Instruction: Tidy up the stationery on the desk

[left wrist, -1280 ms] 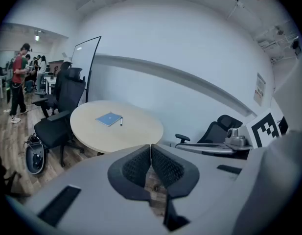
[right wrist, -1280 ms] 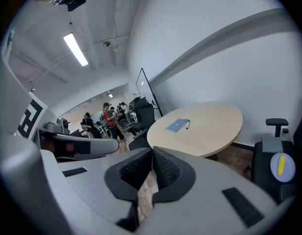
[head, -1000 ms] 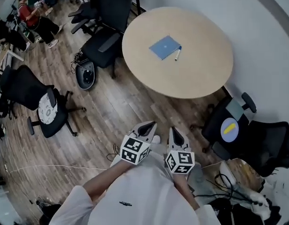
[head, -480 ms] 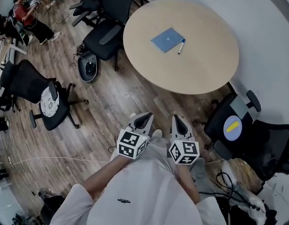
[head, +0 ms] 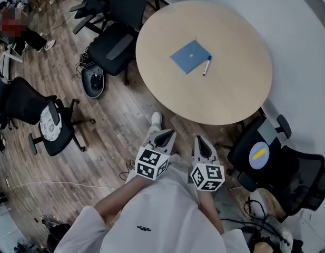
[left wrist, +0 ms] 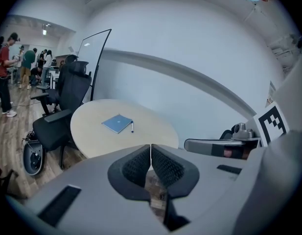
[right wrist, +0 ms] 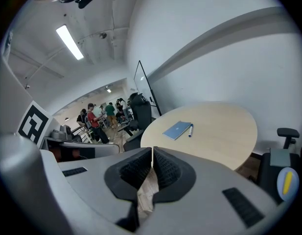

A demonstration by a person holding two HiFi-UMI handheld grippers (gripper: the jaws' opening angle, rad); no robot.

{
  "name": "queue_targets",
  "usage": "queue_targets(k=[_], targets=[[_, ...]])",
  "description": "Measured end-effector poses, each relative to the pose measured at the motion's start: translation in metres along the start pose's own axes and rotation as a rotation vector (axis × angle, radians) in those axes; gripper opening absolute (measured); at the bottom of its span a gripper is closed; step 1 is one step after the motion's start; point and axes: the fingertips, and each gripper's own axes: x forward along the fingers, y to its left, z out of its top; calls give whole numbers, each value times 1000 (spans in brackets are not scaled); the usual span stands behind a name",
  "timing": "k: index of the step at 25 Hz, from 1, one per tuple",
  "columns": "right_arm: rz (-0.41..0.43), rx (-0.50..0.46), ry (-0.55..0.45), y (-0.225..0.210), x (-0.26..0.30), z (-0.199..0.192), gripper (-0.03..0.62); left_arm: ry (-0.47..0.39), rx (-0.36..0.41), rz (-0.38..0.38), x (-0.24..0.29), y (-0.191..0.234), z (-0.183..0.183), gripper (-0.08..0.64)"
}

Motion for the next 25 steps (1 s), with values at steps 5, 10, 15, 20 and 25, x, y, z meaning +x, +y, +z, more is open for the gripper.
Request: queue_targets(k=[5,10,15,20,25], targets=[[-53,52,-1,-7,67,43,37,-18,33,-47,35,49,64,25],[-81,54,-4,8,131,88,37,7,63,-98,57,99,115,25],[-100,82,-27,18,189,130,37,19,87,-115,84,148,157,25],[-145,57,-21,4,206,146,37,63,83,-136,111,168,166,25],[-133,39,8,-15,239,154,37,85,57,-95,143,194,170,25]])
